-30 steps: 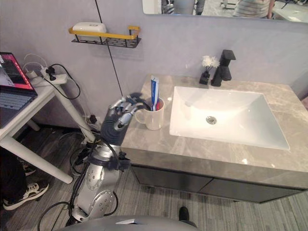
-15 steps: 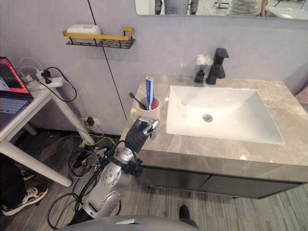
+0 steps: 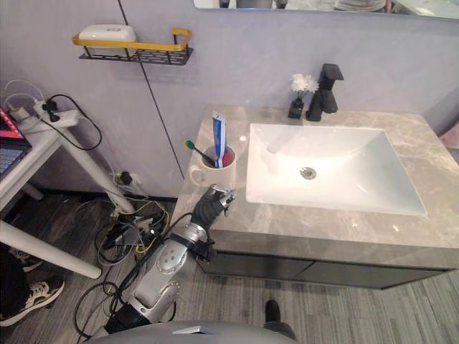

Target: Organize washtable

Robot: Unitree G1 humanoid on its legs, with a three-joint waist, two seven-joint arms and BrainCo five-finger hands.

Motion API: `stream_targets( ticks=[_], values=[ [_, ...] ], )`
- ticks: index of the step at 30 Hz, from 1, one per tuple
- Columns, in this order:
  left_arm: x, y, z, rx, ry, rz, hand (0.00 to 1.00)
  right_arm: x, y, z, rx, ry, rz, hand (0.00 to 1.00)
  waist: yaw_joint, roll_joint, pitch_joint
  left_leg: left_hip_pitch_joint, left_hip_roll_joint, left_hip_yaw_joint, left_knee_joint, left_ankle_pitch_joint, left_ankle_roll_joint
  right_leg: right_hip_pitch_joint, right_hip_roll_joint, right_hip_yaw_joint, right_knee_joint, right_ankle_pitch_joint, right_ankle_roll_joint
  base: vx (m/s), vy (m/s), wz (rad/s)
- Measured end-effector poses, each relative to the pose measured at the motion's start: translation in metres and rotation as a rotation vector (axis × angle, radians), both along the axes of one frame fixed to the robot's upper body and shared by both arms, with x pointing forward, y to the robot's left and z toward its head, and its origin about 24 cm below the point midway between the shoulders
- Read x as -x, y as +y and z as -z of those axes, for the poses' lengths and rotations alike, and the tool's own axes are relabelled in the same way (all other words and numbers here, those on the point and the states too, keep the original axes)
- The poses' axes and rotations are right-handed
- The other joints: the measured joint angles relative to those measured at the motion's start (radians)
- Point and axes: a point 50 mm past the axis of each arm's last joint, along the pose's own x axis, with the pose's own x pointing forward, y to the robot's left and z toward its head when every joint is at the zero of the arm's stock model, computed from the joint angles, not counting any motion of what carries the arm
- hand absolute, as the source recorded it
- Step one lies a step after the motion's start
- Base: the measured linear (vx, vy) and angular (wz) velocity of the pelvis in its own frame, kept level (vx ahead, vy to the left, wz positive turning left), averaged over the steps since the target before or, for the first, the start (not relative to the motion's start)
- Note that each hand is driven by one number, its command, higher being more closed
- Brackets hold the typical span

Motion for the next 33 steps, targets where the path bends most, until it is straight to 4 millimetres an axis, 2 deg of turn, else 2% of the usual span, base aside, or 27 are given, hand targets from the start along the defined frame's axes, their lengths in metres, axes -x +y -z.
stream_targets(
  ticks=[4, 8, 18, 21, 33],
  values=[
    [-0.01, 0.01, 0.001, -0.036, -0.006, -0.052, 1.0, 0.0, 0.0, 0.0, 0.001, -0.002, 0.005, 0.0, -0.002, -0.004, 0.003, 0.002, 0.0, 0.002, -0.003, 0.0, 0.0, 0.0, 0.0, 0.0, 0.0, 0.0, 0.001, 0.0, 0.0, 0.0],
    [-0.012, 0.014, 0.001, -0.037, -0.006, -0.074, 1.0, -0.001, 0.0, 0.0, 0.0, -0.004, 0.006, 0.0, -0.004, -0.005, 0.01, 0.002, 0.001, 0.003, -0.003, 0.0, 0.0, 0.0, 0.001, 0.0, 0.0, -0.001, 0.001, 0.0, 0.0, 0.0],
    [-0.017, 0.02, 0.015, -0.066, 0.055, -0.115, 1.0, -0.003, -0.001, 0.0, -0.001, -0.009, 0.008, 0.0, -0.015, -0.004, 0.01, 0.002, 0.002, 0.008, -0.014, -0.001, 0.0, -0.004, 0.003, 0.002, 0.0, -0.003, 0.001, 0.0, 0.0, 0.0],
    [-0.02, 0.024, 0.013, -0.062, 0.053, -0.138, 1.0, -0.005, -0.001, 0.0, -0.001, -0.013, 0.007, 0.0, -0.024, -0.004, 0.01, 0.003, 0.003, 0.009, -0.014, -0.001, 0.0, -0.005, 0.003, 0.003, 0.0, -0.004, 0.001, 0.0, 0.0, 0.0],
    [-0.042, 0.028, 0.012, -0.078, 0.066, -0.192, 1.0, -0.006, -0.003, 0.0, -0.001, -0.025, 0.037, 0.0, -0.026, 0.003, 0.015, 0.013, 0.003, 0.02, -0.015, -0.001, -0.001, -0.003, 0.004, 0.012, 0.0, -0.004, 0.001, 0.0, 0.001, -0.02]
  ],
)
